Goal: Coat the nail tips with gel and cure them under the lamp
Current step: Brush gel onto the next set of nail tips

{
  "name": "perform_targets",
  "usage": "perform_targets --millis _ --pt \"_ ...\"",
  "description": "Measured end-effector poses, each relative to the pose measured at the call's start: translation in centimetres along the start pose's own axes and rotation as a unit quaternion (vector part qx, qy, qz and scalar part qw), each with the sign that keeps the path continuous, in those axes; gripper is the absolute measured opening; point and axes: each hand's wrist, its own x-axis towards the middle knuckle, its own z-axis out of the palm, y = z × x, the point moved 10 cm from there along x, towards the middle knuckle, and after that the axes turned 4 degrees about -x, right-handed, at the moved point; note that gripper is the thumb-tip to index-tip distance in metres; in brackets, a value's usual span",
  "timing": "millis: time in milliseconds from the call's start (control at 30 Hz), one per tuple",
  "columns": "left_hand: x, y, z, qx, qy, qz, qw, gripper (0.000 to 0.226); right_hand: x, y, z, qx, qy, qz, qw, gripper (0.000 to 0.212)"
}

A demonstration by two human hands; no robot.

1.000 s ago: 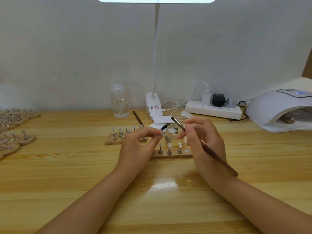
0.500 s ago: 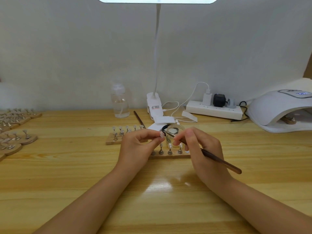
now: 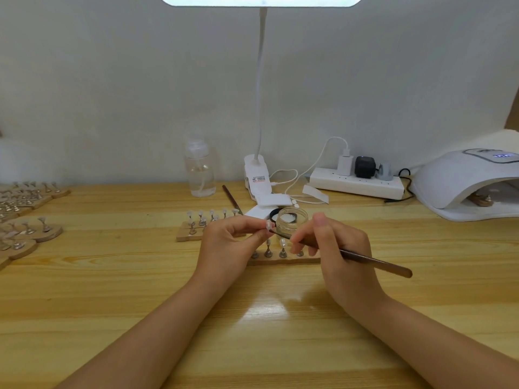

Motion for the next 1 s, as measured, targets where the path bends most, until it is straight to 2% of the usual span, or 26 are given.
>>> perform_targets --millis 167,333,500,700,833,1000 --pt "0.0 -0.2 -0.1 0.000 0.006 -0.008 1.000 0.017 0.2 -0.5 0.0 -0.035 -0.003 -0.020 0.999 0.033" --pt "-0.1 -0.1 -0.1 0.006 0.007 -0.006 1.000 0.019 0.0 0.4 -0.1 0.023 0.004 0.012 1.000 0.041" --pt "-0.1 0.0 0.0 0.016 0.002 -0.009 1.000 0.014 0.2 -0.3 -0.2 -0.038 0.000 -0.012 0.999 0.034" --pt "-0.2 0.8 0.1 0.034 -0.004 0.014 0.999 0.018 0.0 0.2 -0.6 0.020 0.014 0.020 0.999 0.039" --pt "-0.4 1.7 0.5 0.043 -0.015 0.044 0.998 0.021 0.5 0.2 -0.9 -0.064 0.017 0.021 0.998 0.017" --pt "-0.7 2.5 1.0 0.044 -0.041 0.074 0.995 0.018 0.6 0.4 0.3 -0.118 -0.033 0.001 0.992 0.029"
